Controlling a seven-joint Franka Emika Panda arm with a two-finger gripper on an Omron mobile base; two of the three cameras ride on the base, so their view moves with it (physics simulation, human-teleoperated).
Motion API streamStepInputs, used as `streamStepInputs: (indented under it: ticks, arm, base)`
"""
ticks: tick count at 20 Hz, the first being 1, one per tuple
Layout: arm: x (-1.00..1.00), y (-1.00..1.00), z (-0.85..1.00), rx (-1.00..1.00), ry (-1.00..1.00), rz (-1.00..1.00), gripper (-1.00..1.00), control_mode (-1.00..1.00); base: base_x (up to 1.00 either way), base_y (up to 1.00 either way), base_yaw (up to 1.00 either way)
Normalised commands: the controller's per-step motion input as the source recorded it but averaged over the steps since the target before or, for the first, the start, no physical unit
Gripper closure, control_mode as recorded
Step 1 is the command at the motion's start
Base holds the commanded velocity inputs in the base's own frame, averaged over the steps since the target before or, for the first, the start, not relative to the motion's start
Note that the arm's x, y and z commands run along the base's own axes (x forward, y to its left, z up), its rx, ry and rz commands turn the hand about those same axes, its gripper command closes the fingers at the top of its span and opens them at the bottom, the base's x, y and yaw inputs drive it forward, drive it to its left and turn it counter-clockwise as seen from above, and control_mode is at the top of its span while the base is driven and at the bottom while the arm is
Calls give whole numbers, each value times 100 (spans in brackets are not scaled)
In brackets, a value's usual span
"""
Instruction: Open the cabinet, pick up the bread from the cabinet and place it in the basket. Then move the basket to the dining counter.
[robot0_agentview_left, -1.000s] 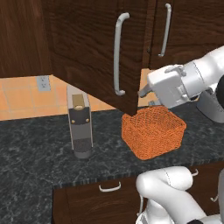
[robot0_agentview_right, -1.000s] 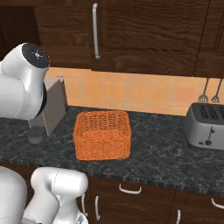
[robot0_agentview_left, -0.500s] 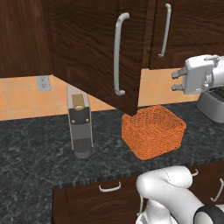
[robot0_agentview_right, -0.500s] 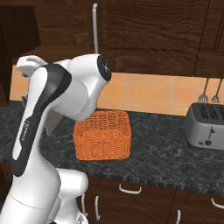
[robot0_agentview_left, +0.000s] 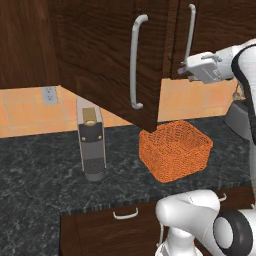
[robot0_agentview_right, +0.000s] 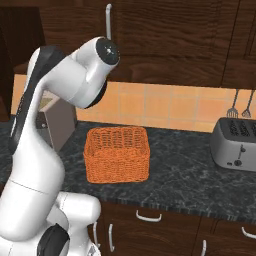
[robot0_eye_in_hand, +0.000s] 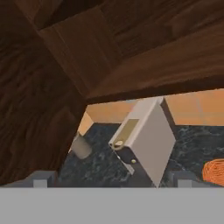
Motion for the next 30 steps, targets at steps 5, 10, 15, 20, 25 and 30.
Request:
streamStepInputs:
  ticks: [5,10,15,20,25,30]
  arm:
    - [58,-41,22,-38,-32,-15,-100,-100]
    - [45,-54,62,-4,-4,-27,-100,-100]
    - [73,-27,-3,1,0,-21,-100,-100]
    - [85,-8,-10,0,0,-13,-100,-100]
    - [69,-18,-5,0,-1,-7,-100,-100]
    - [71,-18,-8,0,0,-5,-100,-100]
  base:
    - [0,0,0]
    - [0,0,0]
    - [0,0,0]
    - [0,0,0]
    - [0,0,0]
    - [0,0,0]
